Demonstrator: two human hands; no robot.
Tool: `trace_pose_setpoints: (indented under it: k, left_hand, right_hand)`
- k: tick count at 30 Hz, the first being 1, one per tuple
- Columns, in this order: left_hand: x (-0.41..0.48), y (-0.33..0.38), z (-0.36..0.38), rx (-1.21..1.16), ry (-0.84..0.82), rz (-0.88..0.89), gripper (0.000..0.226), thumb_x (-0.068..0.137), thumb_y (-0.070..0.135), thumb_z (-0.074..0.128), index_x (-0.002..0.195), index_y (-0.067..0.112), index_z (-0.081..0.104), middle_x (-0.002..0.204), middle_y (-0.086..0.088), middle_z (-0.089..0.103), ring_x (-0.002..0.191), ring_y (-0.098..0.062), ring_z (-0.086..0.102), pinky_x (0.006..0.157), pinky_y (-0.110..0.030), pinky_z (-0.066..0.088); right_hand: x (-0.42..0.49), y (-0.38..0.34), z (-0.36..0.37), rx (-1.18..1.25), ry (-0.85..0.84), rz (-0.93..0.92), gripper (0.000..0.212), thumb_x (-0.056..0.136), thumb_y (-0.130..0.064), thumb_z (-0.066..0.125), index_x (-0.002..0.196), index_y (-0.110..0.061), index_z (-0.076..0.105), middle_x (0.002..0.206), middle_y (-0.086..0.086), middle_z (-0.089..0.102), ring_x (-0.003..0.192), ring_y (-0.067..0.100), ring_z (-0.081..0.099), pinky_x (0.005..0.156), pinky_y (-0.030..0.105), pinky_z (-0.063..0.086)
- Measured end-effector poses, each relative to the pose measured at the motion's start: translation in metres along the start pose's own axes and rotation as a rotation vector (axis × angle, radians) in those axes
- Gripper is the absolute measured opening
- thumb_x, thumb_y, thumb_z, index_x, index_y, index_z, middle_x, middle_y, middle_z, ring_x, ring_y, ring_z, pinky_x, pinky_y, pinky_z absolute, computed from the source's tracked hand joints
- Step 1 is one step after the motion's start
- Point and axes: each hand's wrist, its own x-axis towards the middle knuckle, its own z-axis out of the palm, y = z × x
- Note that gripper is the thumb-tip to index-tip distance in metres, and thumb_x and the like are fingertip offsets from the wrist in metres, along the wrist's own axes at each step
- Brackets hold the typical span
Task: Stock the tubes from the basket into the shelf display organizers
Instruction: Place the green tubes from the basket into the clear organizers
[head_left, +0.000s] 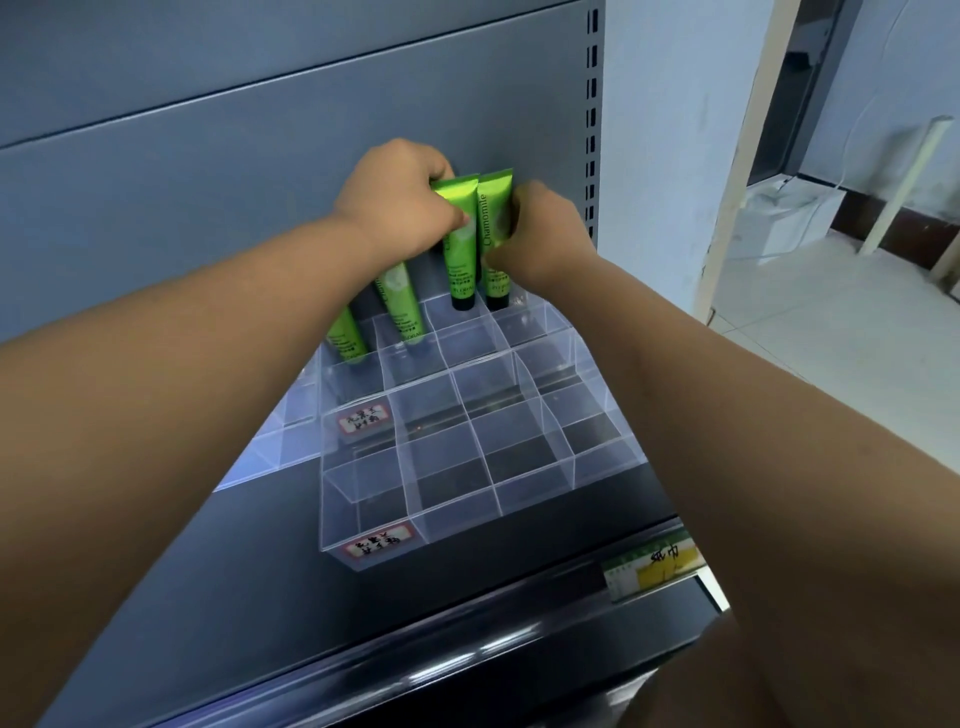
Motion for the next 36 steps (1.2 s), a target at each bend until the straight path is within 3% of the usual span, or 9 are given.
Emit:
trace_pose_setpoints:
  k: [5, 13, 18, 26, 36]
  left_hand:
    - [-0.007, -0.002, 0.002, 0.063, -0.046, -0.029, 0.019, 0.074, 0.042, 0.083, 0.083, 0.027, 0.073, 0.071, 0.009, 0.062, 0.085, -0.025, 0.064, 0.087, -0.041, 0.055]
    - [-0.009, -0.008, 0.005, 0.189, -0.03, 0.03, 0.025, 0.076, 0.035, 0.084, 0.095, 0.024, 0.072, 0.089, 0.004, 0.068, 0.101, -0.027, 0.063, 0.099, -0.044, 0.047]
    - [-0.009, -0.012, 0.007, 0.281, -0.041, 0.099, 0.023, 0.082, 0.028, 0.079, 0.104, 0.021, 0.075, 0.104, -0.005, 0.072, 0.108, -0.033, 0.061, 0.098, -0.045, 0.047]
    - [-0.006, -0.02, 0.005, 0.184, -0.014, 0.116, 0.026, 0.081, 0.003, 0.063, 0.096, 0.018, 0.078, 0.097, -0.007, 0.076, 0.1, -0.033, 0.067, 0.091, -0.042, 0.054]
    - [-0.007, -0.02, 0.004, 0.204, 0.005, 0.141, 0.029, 0.083, -0.001, 0.059, 0.097, 0.015, 0.079, 0.098, -0.009, 0.076, 0.1, -0.032, 0.068, 0.09, -0.039, 0.055]
  right_hand:
    - [-0.005, -0.001, 0.005, -0.05, -0.015, 0.002, 0.038, 0.079, -0.014, 0.074, 0.11, -0.008, 0.052, 0.096, 0.003, 0.056, 0.084, 0.025, 0.052, 0.067, 0.03, 0.036]
    - [-0.006, 0.007, 0.007, -0.111, -0.011, 0.057, 0.037, 0.081, -0.01, 0.072, 0.11, -0.009, 0.051, 0.097, 0.005, 0.054, 0.085, 0.028, 0.051, 0.067, 0.032, 0.037]
    - [-0.006, 0.01, 0.008, -0.107, -0.015, 0.079, 0.043, 0.079, -0.013, 0.078, 0.114, -0.009, 0.052, 0.1, 0.005, 0.055, 0.088, 0.028, 0.052, 0.07, 0.033, 0.039]
    - [-0.008, 0.008, 0.014, -0.13, -0.018, 0.083, 0.041, 0.078, -0.012, 0.076, 0.113, -0.008, 0.054, 0.107, 0.01, 0.063, 0.086, 0.027, 0.052, 0.069, 0.032, 0.039]
    - [-0.012, 0.006, 0.016, -0.141, -0.001, 0.083, 0.041, 0.081, -0.009, 0.072, 0.117, -0.006, 0.052, 0.113, 0.015, 0.064, 0.096, 0.033, 0.058, 0.07, 0.032, 0.039]
